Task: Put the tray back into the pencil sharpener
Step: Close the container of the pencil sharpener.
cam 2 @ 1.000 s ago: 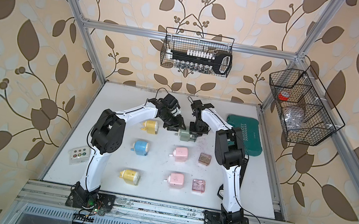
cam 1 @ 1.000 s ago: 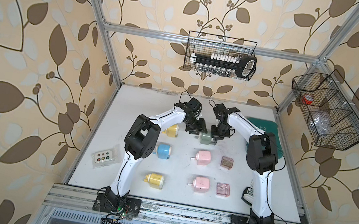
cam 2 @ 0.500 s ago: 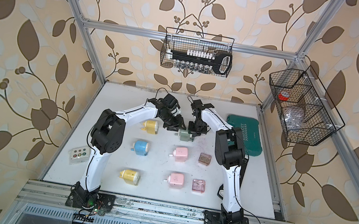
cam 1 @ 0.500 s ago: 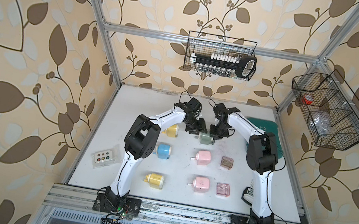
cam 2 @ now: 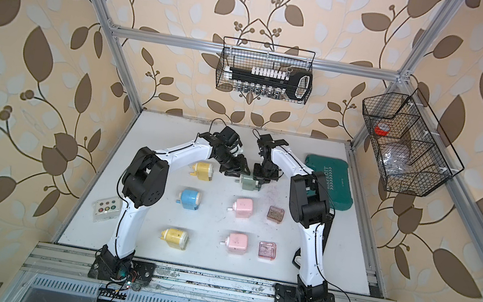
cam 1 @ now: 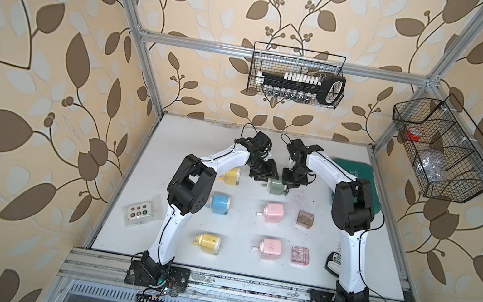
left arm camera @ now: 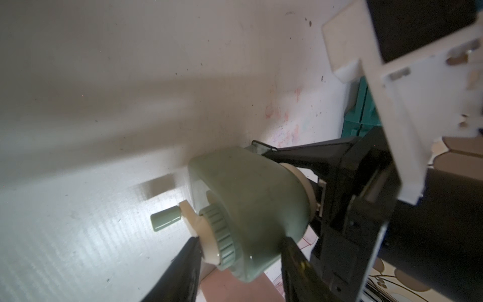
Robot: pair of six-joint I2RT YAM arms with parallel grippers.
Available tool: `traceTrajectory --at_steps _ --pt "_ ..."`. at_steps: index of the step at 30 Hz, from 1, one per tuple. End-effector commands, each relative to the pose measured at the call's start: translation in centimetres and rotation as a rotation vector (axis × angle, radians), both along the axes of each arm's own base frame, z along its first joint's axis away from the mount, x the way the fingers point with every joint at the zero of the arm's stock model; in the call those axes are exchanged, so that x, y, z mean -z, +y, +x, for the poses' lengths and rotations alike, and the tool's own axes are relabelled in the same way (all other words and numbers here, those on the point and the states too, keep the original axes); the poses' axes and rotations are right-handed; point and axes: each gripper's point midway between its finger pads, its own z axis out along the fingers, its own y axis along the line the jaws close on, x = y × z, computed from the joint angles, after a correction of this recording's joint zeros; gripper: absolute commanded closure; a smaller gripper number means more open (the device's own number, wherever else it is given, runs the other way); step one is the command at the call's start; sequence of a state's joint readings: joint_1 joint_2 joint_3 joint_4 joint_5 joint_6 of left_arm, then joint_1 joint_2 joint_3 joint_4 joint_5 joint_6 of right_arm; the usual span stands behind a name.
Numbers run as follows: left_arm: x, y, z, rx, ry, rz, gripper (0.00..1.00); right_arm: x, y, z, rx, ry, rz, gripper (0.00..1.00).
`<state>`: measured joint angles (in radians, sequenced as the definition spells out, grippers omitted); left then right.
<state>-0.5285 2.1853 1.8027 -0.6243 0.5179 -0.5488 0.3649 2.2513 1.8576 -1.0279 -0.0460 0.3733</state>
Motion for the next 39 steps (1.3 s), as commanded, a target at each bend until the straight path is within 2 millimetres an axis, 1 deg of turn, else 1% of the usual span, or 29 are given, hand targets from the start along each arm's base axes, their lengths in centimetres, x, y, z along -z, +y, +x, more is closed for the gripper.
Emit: traceTrajectory --at_steps 1,6,10,16,22,26,30,32,34,35,36,39 --pt "3.7 2.3 -1.7 -0.021 0.099 0.134 0.5 -2.2 1.2 0.1 -0.01 -0.038 0.067 0.94" --pt "3.7 2.3 -1.8 -0.022 0.1 0.136 0.5 -2.5 0.7 0.0 -0.001 -0.035 0.063 0.89" --pt "3.8 2.3 -1.8 -0.023 0.102 0.137 0.5 -2.6 0.5 -0.1 0.006 -0.035 0.071 0.87" --pt "3.9 2.4 -1.9 -0.022 0.104 0.138 0.5 -3.3 0.2 -0.1 0.013 -0.049 0.076 0.85" --pt "3.8 2.3 -1.9 -0.022 0.102 0.137 0.5 -4.6 -0.8 -0.2 0.037 -0.07 0.1 0.85" --pt "3.7 2.4 -1.8 -0.023 0.1 0.137 0.5 -5.1 -2.3 -0.3 0.076 -0.084 0.129 0.85" --pt "3.6 2.4 -1.8 -0.026 0.099 0.135 0.5 -4.7 -3.7 -0.5 0.109 -0.081 0.152 0.88" --pt "3.5 2.3 -1.8 -0.025 0.098 0.135 0.5 -4.2 -4.0 -0.7 0.119 -0.073 0.171 0.91" --pt "3.5 2.3 -1.8 -0.025 0.098 0.135 0.5 -3.6 -4.2 -0.8 0.126 -0.066 0.185 0.94" --pt "3.5 2.3 -1.8 -0.025 0.098 0.135 0.5 -3.2 -4.3 -0.9 0.129 -0.059 0.187 0.98" --pt "3.5 2.4 -1.8 -0.025 0.098 0.135 0.5 -2.7 -4.3 -1.0 0.132 -0.048 0.191 1.0" --pt "3.5 2.3 -1.8 -0.024 0.098 0.134 0.5 -1.6 -4.2 -1.0 0.132 -0.03 0.203 1.0"
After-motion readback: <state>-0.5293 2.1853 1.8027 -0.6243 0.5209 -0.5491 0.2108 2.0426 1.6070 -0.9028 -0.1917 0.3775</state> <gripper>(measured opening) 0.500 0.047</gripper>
